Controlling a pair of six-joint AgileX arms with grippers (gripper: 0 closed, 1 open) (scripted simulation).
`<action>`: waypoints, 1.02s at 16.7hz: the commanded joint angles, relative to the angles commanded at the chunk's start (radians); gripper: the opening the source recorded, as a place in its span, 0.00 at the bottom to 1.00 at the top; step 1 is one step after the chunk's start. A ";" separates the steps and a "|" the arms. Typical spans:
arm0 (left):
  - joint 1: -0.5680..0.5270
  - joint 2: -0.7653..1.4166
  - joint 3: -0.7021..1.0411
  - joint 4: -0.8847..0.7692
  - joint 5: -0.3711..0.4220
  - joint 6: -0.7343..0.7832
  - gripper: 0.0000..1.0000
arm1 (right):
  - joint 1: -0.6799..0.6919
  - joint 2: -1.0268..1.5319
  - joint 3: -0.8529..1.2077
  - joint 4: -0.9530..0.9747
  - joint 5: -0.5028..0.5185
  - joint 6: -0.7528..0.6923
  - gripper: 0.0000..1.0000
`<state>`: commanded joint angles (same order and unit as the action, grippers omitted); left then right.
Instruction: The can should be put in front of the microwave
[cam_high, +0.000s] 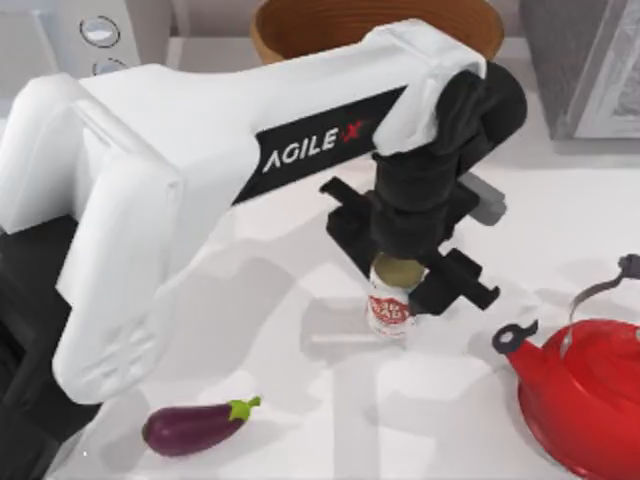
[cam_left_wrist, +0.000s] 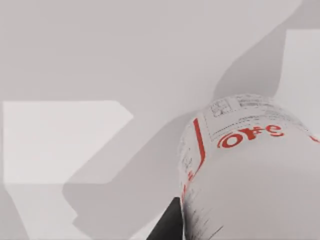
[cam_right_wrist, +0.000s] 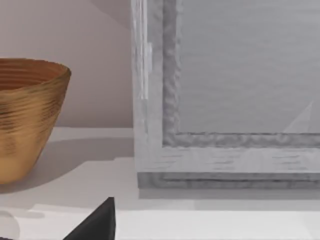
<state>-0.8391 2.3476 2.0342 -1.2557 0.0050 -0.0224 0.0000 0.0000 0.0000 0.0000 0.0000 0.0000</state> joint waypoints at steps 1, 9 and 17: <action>0.000 -0.001 0.010 -0.010 0.000 0.000 0.00 | 0.000 0.000 0.000 0.000 0.000 0.000 1.00; -0.001 -0.006 0.086 -0.094 -0.001 0.000 0.00 | 0.000 0.000 0.000 0.000 0.000 0.000 1.00; 0.036 -0.013 0.077 -0.095 -0.001 0.003 0.00 | 0.000 0.000 0.000 0.000 0.000 0.000 1.00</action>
<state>-0.8035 2.3351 2.1108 -1.3504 0.0035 -0.0195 0.0000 0.0000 0.0000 0.0000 0.0000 0.0000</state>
